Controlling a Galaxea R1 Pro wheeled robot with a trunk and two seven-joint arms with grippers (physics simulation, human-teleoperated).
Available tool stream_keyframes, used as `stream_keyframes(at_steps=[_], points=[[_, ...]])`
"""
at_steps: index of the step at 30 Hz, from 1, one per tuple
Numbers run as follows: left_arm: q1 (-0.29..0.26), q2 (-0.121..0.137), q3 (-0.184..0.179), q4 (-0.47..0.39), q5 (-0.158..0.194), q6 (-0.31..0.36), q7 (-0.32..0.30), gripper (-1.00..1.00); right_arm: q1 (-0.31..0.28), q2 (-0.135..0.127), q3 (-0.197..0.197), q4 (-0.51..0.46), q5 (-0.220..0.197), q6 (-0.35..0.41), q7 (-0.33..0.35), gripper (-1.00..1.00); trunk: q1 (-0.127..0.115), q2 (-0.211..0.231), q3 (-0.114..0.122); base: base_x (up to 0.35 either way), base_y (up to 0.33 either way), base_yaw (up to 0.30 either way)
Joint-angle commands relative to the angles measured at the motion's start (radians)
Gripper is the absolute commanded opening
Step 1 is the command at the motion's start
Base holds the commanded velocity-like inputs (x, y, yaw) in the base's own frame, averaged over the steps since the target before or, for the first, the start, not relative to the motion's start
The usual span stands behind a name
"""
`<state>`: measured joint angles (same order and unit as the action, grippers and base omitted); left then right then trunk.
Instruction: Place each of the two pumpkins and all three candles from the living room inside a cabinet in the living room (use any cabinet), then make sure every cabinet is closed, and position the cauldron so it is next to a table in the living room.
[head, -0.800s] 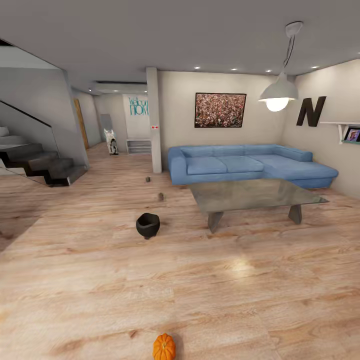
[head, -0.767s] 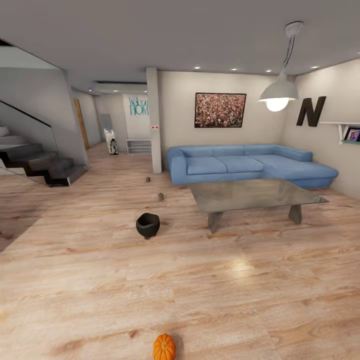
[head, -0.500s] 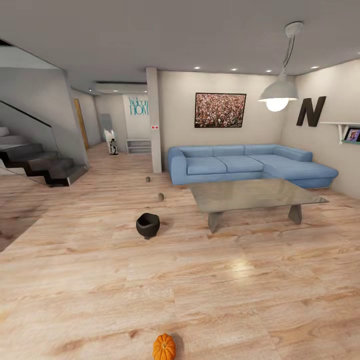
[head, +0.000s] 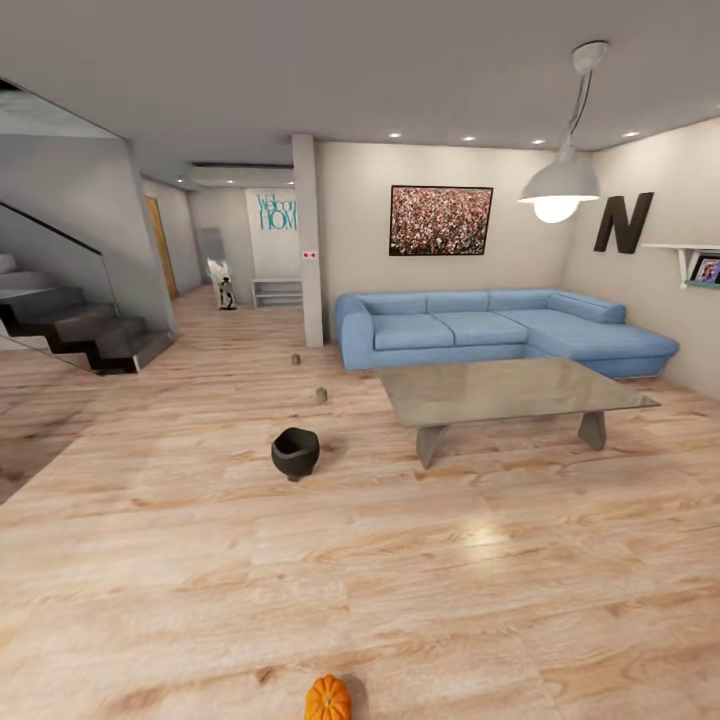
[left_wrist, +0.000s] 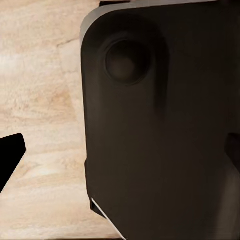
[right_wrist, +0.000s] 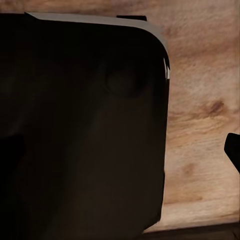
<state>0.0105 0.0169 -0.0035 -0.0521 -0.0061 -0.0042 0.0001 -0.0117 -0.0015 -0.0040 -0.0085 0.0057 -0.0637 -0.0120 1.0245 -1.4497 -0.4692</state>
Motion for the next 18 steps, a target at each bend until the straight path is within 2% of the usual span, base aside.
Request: stream_keyframes(at_steps=[1,9,18], points=[[0.0,0.0,-0.001,-0.008,-0.002,0.0,0.0,1.0,-0.001,0.0,0.0,0.001,0.001,-0.004,0.0,1.0,0.0,0.0,-0.001,0.252,0.0,0.0],[0.0,0.0,-0.001,-0.023,-0.003,-0.003,0.001,1.0,-0.001,0.0,-0.002,0.001,-0.001,-0.005,0.007,1.0,0.0,0.0,-0.001,0.063,0.0,-0.027],[0.0,0.001,-0.002,-0.023,-0.005,-0.008,0.001,1.0,-0.001,0.0,-0.001,0.001,-0.001,-0.005,0.009,1.0,0.0,0.0,-0.001,0.001,0.0,-0.256]])
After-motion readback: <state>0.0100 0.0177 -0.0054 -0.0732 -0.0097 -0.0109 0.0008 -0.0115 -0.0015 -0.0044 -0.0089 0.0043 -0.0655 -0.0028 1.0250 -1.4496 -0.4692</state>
